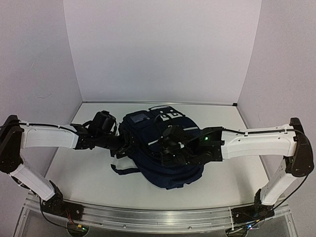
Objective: Pack the student bag
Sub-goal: Zip the student bag at the center of the board.
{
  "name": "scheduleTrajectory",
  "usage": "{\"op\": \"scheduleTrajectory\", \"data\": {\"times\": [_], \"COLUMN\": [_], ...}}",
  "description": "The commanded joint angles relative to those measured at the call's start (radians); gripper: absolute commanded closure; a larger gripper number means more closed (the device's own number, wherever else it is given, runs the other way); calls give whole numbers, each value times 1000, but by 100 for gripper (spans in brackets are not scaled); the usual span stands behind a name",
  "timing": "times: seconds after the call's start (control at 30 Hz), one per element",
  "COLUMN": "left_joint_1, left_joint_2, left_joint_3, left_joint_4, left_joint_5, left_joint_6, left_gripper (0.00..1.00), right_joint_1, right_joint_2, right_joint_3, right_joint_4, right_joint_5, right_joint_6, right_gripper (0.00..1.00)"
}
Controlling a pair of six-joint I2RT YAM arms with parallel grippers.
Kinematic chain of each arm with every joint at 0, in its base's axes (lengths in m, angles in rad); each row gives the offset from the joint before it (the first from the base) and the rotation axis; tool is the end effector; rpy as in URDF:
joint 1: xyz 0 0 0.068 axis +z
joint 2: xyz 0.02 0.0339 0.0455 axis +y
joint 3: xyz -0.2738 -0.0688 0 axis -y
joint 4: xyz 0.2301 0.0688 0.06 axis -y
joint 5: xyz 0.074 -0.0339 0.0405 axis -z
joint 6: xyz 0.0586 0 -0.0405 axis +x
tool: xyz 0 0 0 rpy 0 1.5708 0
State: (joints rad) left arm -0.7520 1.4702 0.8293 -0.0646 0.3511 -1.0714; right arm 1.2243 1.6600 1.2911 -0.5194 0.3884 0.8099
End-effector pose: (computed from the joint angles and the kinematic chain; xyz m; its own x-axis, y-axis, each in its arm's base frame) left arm 0.2134 -0.2272 0.2128 -0.9577 -0.2329 -0.1688 -0.0170 0.6316 -0.7751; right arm 0.1437 0.3325 0.2597 -0.7534 -0.1130 -0.6478 -0.3535 0.9003 0.2541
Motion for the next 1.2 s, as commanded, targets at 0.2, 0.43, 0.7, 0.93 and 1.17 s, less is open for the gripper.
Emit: {"op": "scheduleTrajectory", "data": {"times": [0.2, 0.43, 0.7, 0.93, 1.17], "left_joint_1": [-16, 41, 290, 453, 400], "left_joint_2": [110, 77, 23, 134, -22], "left_joint_3": [55, -4, -24, 172, 141], "left_joint_4": [186, 229, 138, -7, -179], "left_joint_5": [27, 16, 195, 353, 162], "left_joint_6": [-18, -37, 134, 362, 347], "left_gripper": [52, 99, 100, 81, 31], "right_joint_1": [-12, -98, -297, -345, -343], "right_joint_2": [-52, -141, -243, -195, -112], "right_joint_3": [10, -75, -176, -164, -156], "right_joint_4": [-26, -66, -15, 268, 398], "right_joint_5": [34, 11, -71, -380, -487], "right_joint_6": [21, 51, -86, -247, -271], "right_gripper": [100, 100, 100, 100, 100]}}
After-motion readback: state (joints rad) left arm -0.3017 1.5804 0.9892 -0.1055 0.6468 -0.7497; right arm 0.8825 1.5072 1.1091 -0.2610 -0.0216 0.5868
